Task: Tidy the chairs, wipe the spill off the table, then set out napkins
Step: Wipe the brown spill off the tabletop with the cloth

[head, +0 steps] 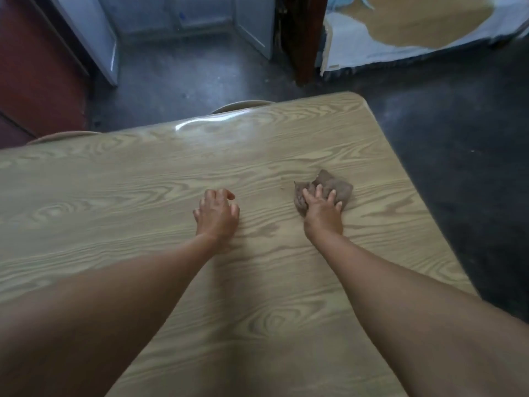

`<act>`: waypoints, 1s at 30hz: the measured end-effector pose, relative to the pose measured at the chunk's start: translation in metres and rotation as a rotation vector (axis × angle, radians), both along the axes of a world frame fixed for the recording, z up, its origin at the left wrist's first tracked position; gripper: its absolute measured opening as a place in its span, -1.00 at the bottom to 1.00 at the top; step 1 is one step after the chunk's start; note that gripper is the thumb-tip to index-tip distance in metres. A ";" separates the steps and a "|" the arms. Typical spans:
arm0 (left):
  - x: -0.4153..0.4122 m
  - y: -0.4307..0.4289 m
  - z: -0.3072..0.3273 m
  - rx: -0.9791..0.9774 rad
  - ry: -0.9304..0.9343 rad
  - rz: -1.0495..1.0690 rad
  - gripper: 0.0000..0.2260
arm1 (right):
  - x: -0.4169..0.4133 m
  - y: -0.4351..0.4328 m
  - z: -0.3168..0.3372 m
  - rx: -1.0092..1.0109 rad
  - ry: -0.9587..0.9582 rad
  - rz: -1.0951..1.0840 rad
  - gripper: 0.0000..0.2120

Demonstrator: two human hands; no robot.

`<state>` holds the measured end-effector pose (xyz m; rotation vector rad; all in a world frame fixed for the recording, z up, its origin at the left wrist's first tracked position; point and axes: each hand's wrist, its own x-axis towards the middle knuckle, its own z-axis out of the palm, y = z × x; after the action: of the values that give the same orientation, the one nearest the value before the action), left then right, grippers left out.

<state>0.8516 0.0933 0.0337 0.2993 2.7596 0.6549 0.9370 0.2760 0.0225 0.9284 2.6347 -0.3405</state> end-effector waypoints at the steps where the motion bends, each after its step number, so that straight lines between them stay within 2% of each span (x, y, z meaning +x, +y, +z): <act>1: -0.008 0.002 -0.001 0.005 0.004 0.012 -0.74 | -0.016 -0.006 -0.004 0.010 0.020 0.015 -0.51; 4: -0.030 0.007 -0.003 0.016 0.042 0.064 -0.75 | -0.050 -0.046 -0.010 -0.031 0.113 0.236 -0.51; 7: -0.046 0.004 -0.003 0.033 0.071 0.144 -0.77 | -0.050 -0.096 -0.006 -0.218 0.162 0.649 -0.48; 9: -0.055 0.001 -0.003 0.030 0.070 0.191 -0.78 | -0.046 -0.095 -0.006 -0.300 0.156 0.807 -0.47; 11: -0.061 -0.002 -0.003 0.022 0.065 0.201 -0.78 | -0.048 -0.069 -0.006 -0.310 0.207 0.739 -0.31; 12: -0.064 -0.004 -0.004 0.023 0.061 0.197 -0.78 | -0.052 -0.052 -0.008 -0.265 0.223 0.637 -0.31; 14: -0.072 -0.006 -0.004 0.033 0.054 0.194 -0.78 | -0.074 -0.020 -0.012 -0.135 0.170 0.386 -0.47; 17: -0.086 -0.016 -0.007 0.024 0.071 0.201 -0.77 | -0.128 -0.011 -0.011 -0.026 0.116 0.188 -0.50; 19: -0.096 -0.024 -0.007 0.005 0.082 0.222 -0.77 | -0.160 -0.036 -0.012 -0.040 0.136 0.228 -0.51; 23: -0.108 -0.038 -0.009 -0.005 0.094 0.299 -0.78 | -0.158 -0.117 -0.009 -0.256 0.173 0.686 -0.50; 26: -0.110 -0.050 -0.011 0.006 0.083 0.351 -0.79 | -0.133 -0.114 -0.009 -0.386 0.232 0.893 -0.50; 28: -0.110 -0.058 -0.013 0.015 0.076 0.345 -0.80 | -0.129 -0.085 -0.015 -0.361 0.333 0.803 -0.37; 30: -0.110 -0.065 -0.014 0.042 0.070 0.331 -0.80 | -0.140 -0.053 -0.019 -0.230 0.365 0.473 -0.38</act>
<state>0.7415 0.0284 0.0197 -0.1332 2.8928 0.7947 0.7968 0.2226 0.0035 0.1651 2.9420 -0.7243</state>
